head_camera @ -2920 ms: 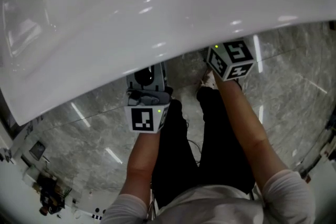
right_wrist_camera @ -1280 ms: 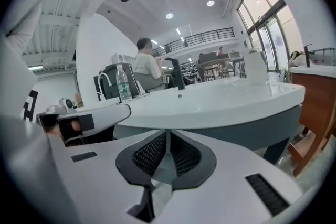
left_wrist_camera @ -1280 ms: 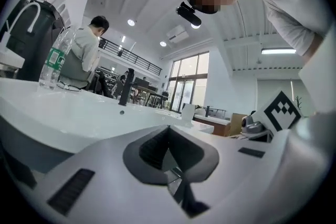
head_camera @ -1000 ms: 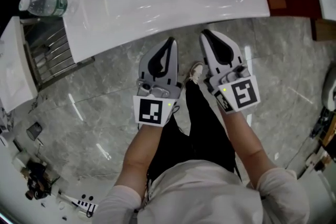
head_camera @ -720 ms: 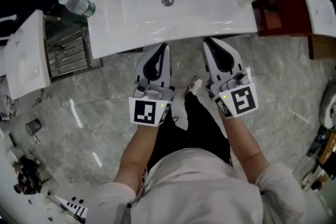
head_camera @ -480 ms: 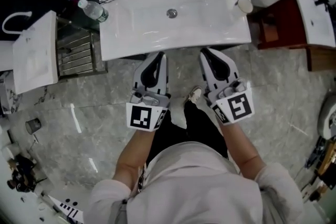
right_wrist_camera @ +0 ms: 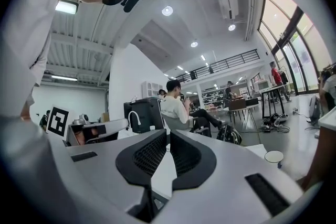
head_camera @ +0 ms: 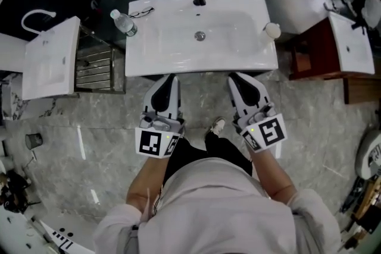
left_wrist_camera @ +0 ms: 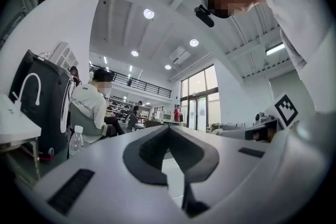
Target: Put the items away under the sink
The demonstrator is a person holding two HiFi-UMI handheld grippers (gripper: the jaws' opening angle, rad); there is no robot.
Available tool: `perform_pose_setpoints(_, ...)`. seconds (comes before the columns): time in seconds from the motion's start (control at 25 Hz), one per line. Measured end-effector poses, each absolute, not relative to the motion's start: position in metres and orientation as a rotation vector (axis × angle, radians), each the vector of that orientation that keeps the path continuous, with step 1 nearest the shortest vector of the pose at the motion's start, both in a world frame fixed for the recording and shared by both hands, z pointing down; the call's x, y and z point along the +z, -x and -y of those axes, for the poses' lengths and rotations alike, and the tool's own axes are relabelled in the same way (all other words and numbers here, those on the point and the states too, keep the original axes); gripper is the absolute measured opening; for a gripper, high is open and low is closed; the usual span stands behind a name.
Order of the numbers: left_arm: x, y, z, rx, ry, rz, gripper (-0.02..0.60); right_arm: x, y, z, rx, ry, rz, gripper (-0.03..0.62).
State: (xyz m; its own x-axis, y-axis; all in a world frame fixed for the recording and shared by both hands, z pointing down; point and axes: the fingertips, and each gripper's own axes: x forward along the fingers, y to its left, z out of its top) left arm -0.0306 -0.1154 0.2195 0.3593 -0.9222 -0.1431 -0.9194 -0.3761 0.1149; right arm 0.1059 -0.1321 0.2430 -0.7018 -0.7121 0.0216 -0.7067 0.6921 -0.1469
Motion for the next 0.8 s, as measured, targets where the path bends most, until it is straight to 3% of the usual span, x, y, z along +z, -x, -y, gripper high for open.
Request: perform_pose_setpoints(0.8, 0.153, 0.092, 0.092, -0.497, -2.613, 1.74, 0.003, 0.178, -0.068, 0.137, -0.088, 1.202, -2.798, 0.049)
